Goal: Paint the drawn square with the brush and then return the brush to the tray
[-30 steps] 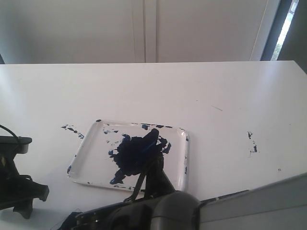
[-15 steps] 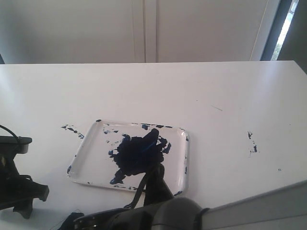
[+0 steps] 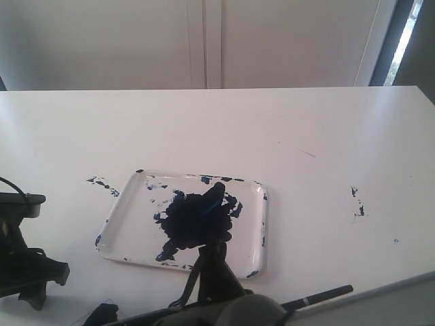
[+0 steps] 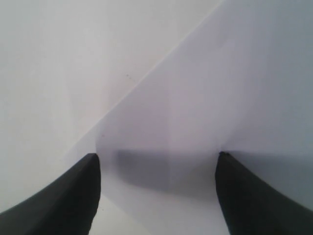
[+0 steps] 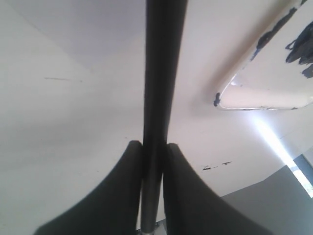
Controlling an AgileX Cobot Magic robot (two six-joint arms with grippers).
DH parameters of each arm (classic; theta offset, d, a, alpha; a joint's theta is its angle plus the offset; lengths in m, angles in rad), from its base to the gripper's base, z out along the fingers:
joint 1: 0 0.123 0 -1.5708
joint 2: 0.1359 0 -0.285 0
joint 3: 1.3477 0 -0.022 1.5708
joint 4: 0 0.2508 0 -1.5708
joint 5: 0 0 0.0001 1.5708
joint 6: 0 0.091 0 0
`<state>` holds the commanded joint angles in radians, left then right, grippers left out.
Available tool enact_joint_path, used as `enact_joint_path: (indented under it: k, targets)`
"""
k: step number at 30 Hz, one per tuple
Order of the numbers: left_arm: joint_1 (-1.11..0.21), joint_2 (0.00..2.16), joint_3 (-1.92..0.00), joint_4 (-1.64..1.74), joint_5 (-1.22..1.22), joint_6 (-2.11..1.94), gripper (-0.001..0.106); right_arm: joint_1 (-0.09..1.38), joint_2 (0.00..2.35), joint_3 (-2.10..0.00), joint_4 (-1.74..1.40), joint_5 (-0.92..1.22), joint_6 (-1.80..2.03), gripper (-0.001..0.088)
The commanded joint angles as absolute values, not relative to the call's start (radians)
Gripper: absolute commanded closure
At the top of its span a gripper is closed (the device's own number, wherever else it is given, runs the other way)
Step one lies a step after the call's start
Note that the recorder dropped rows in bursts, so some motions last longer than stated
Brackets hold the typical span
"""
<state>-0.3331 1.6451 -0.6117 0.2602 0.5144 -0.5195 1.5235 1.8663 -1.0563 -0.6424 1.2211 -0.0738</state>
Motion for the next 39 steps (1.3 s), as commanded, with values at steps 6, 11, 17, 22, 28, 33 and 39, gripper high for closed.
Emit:
enact_joint_path:
  k: [6,11,17,22,28,33,39]
  targets:
    - [-0.333,1.645,-0.612,0.260,0.514,-0.520,0.036,1.498,1.866,-1.056,-0.653,1.221,-0.074,0.0868]
    - [-0.333,1.645,-0.612,0.260,0.514,-0.520,0.036,1.446,1.866,-1.056,-0.674,1.221,-0.072,0.0868]
    - [-0.333,1.645,-0.612,0.260,0.514,-0.520,0.036,1.435,1.866,-1.056,-0.733,1.211,-0.038,0.0868]
    - [-0.333,1.645,-0.612,0.260,0.513,-0.520,0.036,1.435,1.866,-1.056,-0.817,1.152,0.010,0.0868]
    - [-0.333,1.645,-0.612,0.260,0.511,-0.520,0.036,1.435,1.876,-1.056,-0.817,1.076,0.029,0.0868]
    - [-0.333,1.645,-0.612,0.260,0.511,-0.520,0.036,1.431,1.902,-1.056,-0.819,1.097,0.029,0.0868]
    - [-0.333,1.645,-0.612,0.260,0.511,-0.520,0.036,1.425,1.911,-1.056,-0.819,1.115,0.029,0.0868]
